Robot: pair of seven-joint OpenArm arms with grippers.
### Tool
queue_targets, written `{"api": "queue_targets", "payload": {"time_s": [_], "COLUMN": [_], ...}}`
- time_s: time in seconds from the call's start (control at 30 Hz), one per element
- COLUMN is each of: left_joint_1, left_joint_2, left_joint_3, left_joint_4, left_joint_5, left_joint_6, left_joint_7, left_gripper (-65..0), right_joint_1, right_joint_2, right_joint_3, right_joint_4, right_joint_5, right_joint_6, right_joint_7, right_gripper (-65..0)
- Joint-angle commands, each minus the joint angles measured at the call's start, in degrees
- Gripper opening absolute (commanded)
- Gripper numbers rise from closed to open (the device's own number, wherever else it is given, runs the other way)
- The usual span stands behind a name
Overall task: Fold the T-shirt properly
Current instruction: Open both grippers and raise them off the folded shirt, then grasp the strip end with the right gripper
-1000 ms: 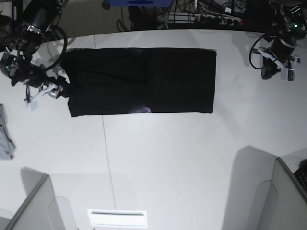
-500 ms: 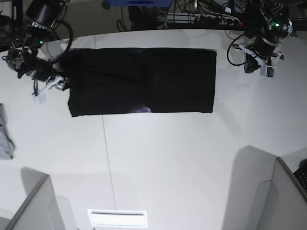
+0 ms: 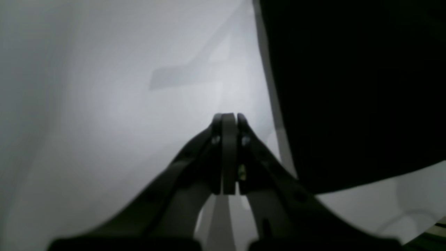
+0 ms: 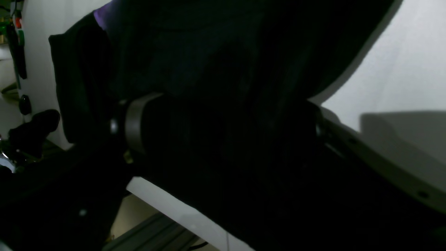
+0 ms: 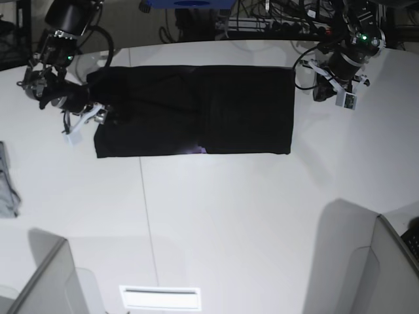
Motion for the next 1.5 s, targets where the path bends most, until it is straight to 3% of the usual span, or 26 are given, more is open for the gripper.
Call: {"api": "queue_targets", "payload": {"time_s": [0.0,0.1,0.27,0.67,0.97,1.17,1.47], "left_joint_1": [-0.53,-0.88,-1.15,-2.73,-3.08,-4.49,-6.16], "left_joint_2": [-0.47,-0.38,-0.29,-0.2,-0.2,-0.2,-0.2], "left_joint_3": [-0.21,1.37,8.49,12.71,15.26,15.26,20.01], "left_joint_4": [0.77,0.77,0.59,-0.9,-3.19,-3.27,-3.71], "left_joint_5": [-0.8,-0.8,-0.8,-0.8,-0.8,-0.8,-0.8], "left_joint_6": [-0.47,-0.47,-0.47,1.42,1.42,1.42,1.77], "left_joint_7": [-1.14,-1.23,-1.41,-1.41,-1.41,-1.41,-1.23], "left_gripper": [-65.0,-65.0,-65.0,-65.0,-65.0,-65.0,-65.0], "right_joint_1": [-0.22,-0.13,-0.04,1.01,4.62,6.37,6.99], "right_joint_2": [0.36,0.36,0.0,0.0,1.67,4.31,4.84], "right_joint_3": [-0.15,-0.59,-0.77,-0.77,-0.68,-0.77,-1.38], "right_joint_4": [-0.3,-0.39,-0.48,-0.56,-5.66,-8.21,-4.34], "right_joint_5": [-3.06,-3.06,-3.14,-3.23,-3.23,-3.23,-3.32], "right_joint_6": [-0.29,-0.29,-0.29,-0.29,-0.29,-0.47,-0.55], "right_joint_7": [-2.25,-2.25,-2.25,-2.16,0.92,0.92,1.01], "right_gripper": [-19.1,-19.4,-27.3,-29.3,-64.2,-65.0,-65.0]}}
